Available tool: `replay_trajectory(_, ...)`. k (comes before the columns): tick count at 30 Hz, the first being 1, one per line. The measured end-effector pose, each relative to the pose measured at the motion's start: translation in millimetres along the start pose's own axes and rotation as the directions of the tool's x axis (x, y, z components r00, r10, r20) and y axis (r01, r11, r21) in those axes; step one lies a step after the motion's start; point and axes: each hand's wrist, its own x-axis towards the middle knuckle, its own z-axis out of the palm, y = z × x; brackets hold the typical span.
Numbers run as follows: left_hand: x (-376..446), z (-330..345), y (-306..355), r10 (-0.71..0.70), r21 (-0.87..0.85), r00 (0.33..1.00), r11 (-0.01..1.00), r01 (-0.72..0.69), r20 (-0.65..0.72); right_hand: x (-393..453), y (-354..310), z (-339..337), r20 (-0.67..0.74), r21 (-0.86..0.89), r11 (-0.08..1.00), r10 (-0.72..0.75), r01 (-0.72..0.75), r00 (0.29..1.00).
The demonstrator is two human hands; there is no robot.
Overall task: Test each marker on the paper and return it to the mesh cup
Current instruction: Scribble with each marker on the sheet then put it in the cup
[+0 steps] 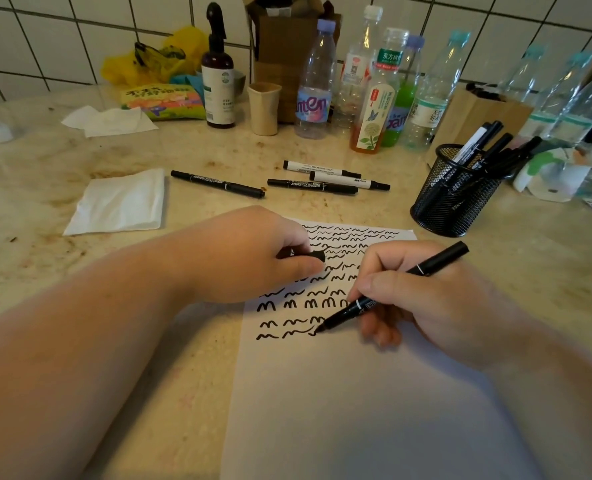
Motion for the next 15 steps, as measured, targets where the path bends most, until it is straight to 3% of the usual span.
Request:
replay_trajectory(10,-1,0,-1,0.002,-0.009,1.000,1.000,-0.002,0.005,1,2,-7,-0.070,-0.072,0.997,-0.001,-0.004,0.998)
replay_trajectory(15,-1,-2,-2,-0.019,-0.036,1.000,0.999,0.020,0.020,4,4,-16,-0.293,-0.004,0.997,-0.075,0.077,0.953)
